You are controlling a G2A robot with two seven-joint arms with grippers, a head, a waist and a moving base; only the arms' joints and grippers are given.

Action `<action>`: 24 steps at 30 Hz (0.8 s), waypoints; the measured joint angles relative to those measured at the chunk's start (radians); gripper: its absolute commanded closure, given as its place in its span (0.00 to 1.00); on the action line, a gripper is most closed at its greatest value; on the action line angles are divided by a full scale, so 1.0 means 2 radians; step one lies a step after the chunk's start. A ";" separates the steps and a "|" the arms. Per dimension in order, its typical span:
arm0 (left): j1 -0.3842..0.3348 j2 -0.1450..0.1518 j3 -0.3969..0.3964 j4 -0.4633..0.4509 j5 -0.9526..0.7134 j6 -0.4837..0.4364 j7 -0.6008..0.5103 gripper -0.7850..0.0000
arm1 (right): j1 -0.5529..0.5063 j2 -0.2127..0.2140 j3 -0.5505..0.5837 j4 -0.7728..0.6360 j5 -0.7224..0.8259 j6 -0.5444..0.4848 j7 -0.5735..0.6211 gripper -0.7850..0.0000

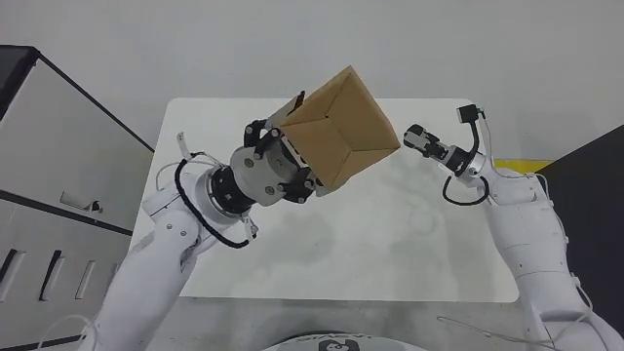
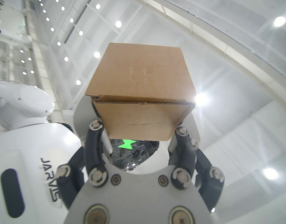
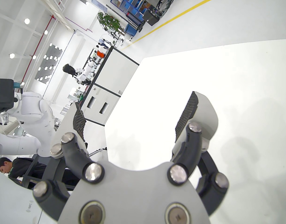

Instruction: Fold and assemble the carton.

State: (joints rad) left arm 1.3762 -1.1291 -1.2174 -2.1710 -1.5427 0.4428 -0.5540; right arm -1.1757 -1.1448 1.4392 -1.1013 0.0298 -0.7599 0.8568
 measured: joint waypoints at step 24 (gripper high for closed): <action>-0.009 0.007 -0.024 0.078 0.187 -0.085 -0.208 1.00 | 0.000 0.000 0.000 0.000 0.000 0.000 0.000 0.00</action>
State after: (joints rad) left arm 1.3577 -1.1152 -1.2654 -2.0141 -1.1684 0.2721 -0.9707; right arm -1.1757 -1.1448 1.4392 -1.1013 0.0298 -0.7599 0.8568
